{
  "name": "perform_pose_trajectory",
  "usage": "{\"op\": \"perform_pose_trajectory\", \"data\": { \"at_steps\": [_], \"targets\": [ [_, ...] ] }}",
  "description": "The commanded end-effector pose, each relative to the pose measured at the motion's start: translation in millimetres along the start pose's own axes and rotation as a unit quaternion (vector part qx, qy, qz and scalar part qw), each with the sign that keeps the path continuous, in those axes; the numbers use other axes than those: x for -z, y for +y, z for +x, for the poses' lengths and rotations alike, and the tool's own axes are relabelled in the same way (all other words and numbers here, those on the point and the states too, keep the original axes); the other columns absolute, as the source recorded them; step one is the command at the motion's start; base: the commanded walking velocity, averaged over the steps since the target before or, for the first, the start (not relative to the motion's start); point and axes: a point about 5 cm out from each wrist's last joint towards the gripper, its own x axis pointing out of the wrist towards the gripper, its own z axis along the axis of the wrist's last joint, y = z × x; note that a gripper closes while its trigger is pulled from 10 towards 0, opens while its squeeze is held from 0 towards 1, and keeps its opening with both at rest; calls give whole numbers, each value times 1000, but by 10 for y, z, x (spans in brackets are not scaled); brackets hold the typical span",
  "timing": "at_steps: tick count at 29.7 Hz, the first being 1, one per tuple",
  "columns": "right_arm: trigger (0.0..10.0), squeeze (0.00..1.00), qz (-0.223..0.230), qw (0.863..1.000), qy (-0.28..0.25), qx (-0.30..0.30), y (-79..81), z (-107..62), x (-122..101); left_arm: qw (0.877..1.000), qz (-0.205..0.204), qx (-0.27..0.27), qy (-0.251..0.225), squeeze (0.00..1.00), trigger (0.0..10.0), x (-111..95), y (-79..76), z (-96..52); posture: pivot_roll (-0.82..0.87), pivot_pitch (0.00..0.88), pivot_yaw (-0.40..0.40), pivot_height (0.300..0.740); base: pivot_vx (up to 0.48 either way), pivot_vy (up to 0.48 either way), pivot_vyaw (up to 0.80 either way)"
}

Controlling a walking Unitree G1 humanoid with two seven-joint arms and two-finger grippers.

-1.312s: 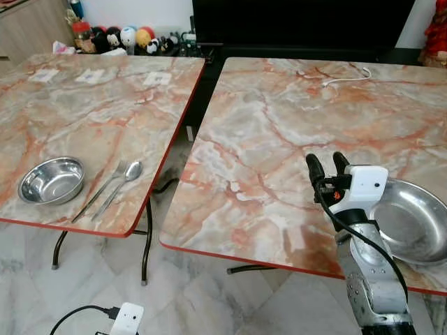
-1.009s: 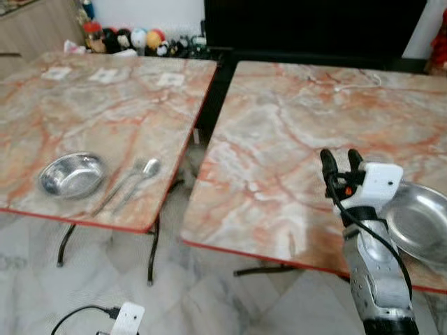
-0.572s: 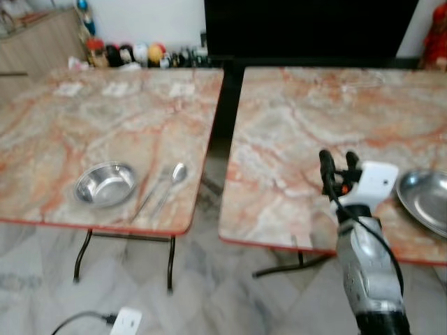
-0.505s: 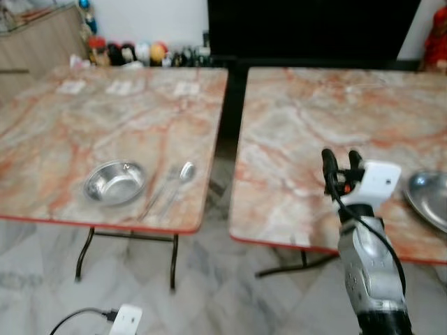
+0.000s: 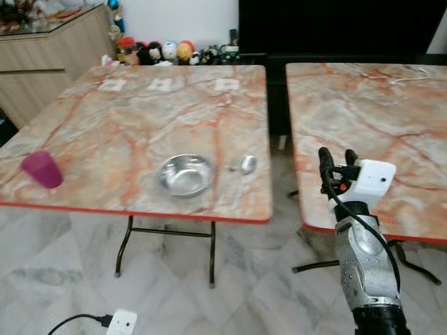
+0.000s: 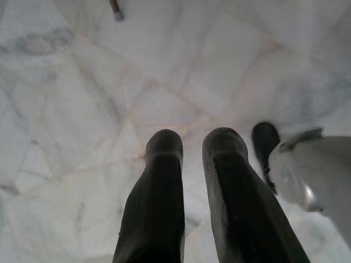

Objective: Setting the table

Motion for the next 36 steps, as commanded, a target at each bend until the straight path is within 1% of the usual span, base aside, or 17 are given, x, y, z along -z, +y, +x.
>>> {"op": "perform_pose_trajectory", "data": {
  "at_steps": [1, 13, 17, 25, 36],
  "targets": [
    [10000, 0, -7, 1000, -3, -6, 15, 10, -21, 1000, -5, -3, 14, 0, 10000, 80, 21, -17, -60, 69, 23, 740, 0, 480, 0],
    [10000, 0, -5, 1000, 5, -9, 31, 8, 17, 1000, -5, -7, 17, 0, 10000, 115, 71, -27, -53, 80, 24, 740, 0, 480, 0],
    [10000, 0, -4, 1000, 7, -9, 39, 11, 31, 1000, 2, -4, 15, 0, 10000, 115, 73, -28, -48, 83, 24, 740, 0, 0, 0],
    [10000, 0, -6, 1000, 8, -2, -2, 19, 35, 1000, -4, 7, 10, 0, 10000, 99, 19, -25, -48, 82, 24, 740, 0, 0, 0],
    [10000, 0, -10, 1000, 8, 4, -41, 15, 36, 1000, -4, 10, 7, 0, 10000, 82, -3, -22, -46, 82, 22, 740, 331, 0, 0]
  ]
}}
